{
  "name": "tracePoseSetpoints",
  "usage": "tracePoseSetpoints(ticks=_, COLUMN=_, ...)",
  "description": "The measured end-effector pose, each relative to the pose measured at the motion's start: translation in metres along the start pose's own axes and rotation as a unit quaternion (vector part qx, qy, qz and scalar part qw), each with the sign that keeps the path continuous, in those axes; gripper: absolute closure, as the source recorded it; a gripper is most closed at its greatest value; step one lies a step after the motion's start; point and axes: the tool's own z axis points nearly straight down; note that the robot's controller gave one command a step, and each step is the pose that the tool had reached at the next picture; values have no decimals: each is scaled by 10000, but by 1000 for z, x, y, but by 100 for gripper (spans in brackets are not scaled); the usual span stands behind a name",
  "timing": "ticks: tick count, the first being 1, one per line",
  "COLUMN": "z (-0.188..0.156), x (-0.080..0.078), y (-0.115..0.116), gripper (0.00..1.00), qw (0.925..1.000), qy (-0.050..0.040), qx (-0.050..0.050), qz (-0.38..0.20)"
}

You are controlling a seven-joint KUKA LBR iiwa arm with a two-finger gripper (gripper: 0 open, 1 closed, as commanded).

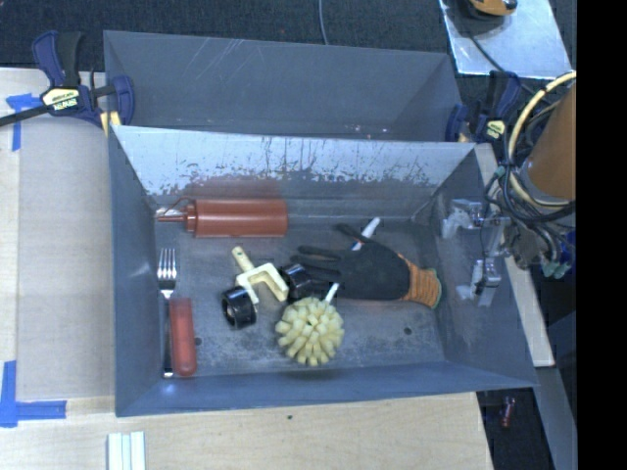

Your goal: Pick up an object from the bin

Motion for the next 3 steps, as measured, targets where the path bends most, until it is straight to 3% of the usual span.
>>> tracePoseSetpoints(ticks=1, z=-4, x=-2, y=1, gripper=0, qw=10000, qy=-41, qx=8, qz=-14)
tracePoseSetpoints(ticks=2, z=3, x=3, y=45, gripper=0, qw=9985, qy=-41, qx=14, qz=-541)
tracePoseSetpoints(ticks=3, z=71, x=7, y=74, gripper=0, qw=9946, qy=-68, qx=19, qz=-1039)
